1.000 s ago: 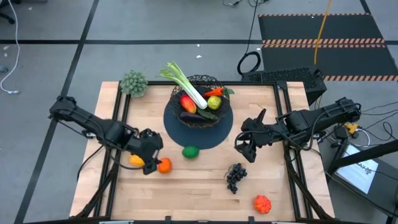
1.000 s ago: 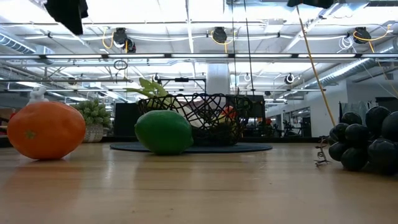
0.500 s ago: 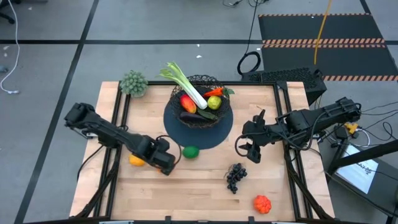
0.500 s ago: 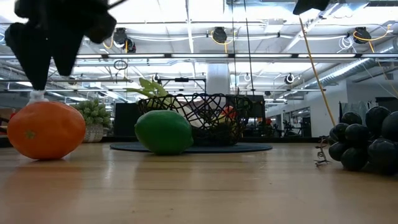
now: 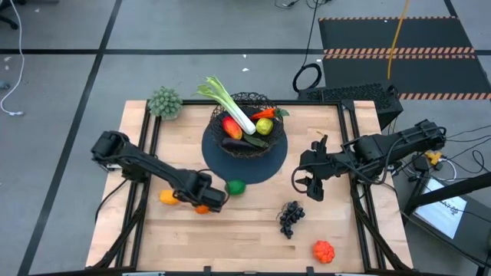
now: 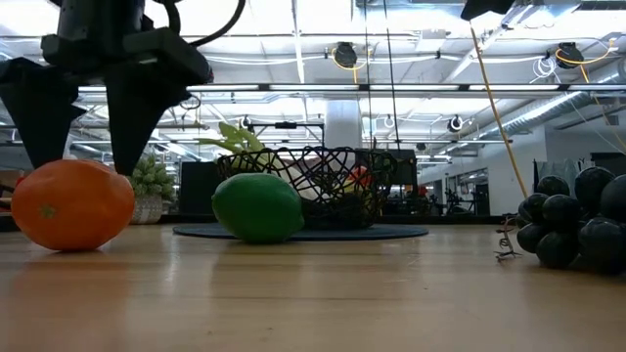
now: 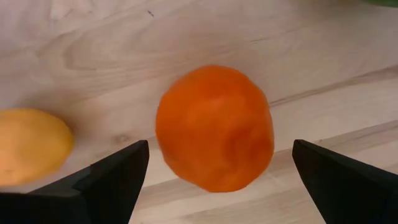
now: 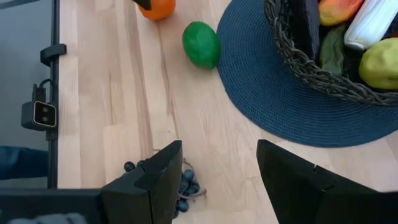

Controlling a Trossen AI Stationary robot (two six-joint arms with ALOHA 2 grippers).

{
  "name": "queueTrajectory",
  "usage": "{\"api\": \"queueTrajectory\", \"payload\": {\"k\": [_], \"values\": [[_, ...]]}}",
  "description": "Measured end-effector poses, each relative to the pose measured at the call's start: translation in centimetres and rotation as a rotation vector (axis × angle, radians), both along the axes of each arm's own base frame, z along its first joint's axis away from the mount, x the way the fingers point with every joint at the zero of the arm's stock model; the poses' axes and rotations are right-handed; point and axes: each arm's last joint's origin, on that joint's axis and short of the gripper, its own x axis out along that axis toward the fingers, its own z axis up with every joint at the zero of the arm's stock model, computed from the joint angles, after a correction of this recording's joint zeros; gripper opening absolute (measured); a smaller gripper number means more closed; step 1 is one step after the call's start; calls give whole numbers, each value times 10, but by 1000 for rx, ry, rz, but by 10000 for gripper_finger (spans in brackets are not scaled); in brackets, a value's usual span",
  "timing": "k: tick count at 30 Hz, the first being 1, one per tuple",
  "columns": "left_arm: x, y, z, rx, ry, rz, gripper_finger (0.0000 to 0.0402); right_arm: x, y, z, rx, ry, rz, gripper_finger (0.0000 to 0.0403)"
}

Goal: Build produce basket
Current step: Put the orange into the wire basket

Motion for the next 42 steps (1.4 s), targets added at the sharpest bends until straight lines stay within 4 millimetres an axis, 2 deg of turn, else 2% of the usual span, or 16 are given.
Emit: {"api": "queueTrajectory", "payload": {"k": [7,13,17,21,27,36,42], "values": [[6,-3,-15,-16,37,-2,390,0,0,0,25,-3,-25,200],[8,-4,-21,-25,50,-27,335,0,0,0,66,-3,-75,200],[8,-4,-14,-45,14,-51,300,1,1,1,83,-20,-90,200],[9,-1,7,-83,-123,-43,299,3,1,3,86,-43,-92,200],[8,4,61,-78,-509,-27,324,5,2,4,100,-68,-101,200],[-19,21,134,7,-950,-89,309,9,2,8,150,-132,-177,200],[-40,34,165,92,-1123,-217,324,14,3,14,232,-214,-259,200]]}}
